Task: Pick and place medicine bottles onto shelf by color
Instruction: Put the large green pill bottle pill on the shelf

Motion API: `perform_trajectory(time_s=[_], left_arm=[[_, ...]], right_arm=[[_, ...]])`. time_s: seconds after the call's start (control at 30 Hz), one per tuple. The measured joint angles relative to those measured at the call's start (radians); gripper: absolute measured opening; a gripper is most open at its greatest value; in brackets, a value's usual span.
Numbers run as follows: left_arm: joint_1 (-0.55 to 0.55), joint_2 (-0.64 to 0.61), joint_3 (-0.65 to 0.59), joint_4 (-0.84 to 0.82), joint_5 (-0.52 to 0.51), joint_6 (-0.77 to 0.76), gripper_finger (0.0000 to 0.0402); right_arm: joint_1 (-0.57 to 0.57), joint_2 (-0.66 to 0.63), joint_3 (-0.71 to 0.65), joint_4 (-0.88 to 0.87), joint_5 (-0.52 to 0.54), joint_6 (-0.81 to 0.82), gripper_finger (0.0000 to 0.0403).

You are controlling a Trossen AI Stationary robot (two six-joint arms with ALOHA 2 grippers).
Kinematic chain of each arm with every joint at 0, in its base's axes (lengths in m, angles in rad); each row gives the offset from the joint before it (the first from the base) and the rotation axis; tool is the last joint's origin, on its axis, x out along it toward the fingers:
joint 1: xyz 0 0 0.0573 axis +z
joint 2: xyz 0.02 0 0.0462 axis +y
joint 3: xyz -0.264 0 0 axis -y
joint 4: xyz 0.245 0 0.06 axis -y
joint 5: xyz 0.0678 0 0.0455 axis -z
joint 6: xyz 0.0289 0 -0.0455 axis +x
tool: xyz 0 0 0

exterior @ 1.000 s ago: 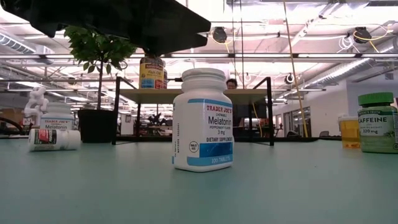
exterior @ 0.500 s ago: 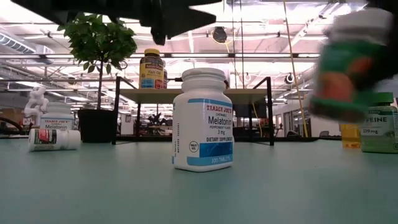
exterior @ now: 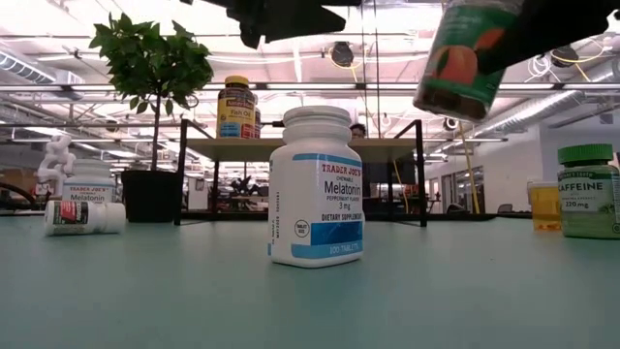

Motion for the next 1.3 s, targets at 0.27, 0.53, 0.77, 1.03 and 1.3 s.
perform_trajectory(time_s=[0.27, 0.53, 0.77, 1.03, 1.3], left_arm=[[0.046, 0.0, 0.016, -0.04, 0.045, 0.097, 0.0241], [0.216, 0.0, 0.017, -0.044, 0.338, 0.092, 0.0241], [0.307, 0.0, 0.017, 0.02, 0.491, 0.118, 0.028], [0.328, 0.002, 0.017, 0.103, 0.58, 0.16, 0.0349], [0.325, 0.117, 0.082, 0.094, 0.61, 0.151, 0.0356]], right_arm=[[-0.049, 0.034, 0.0, 0.03, -0.04, -0.023, 0.0287], [-0.104, 0.069, 0.0, 0.036, -0.052, 0.006, 0.0288], [-0.178, 0.069, 0.0, 0.037, -0.052, 0.019, 0.0288], [-0.222, 0.069, -0.039, 0.149, -0.088, 0.001, 0.0288], [-0.273, 0.069, -0.052, 0.248, -0.182, -0.021, 0.0288]])
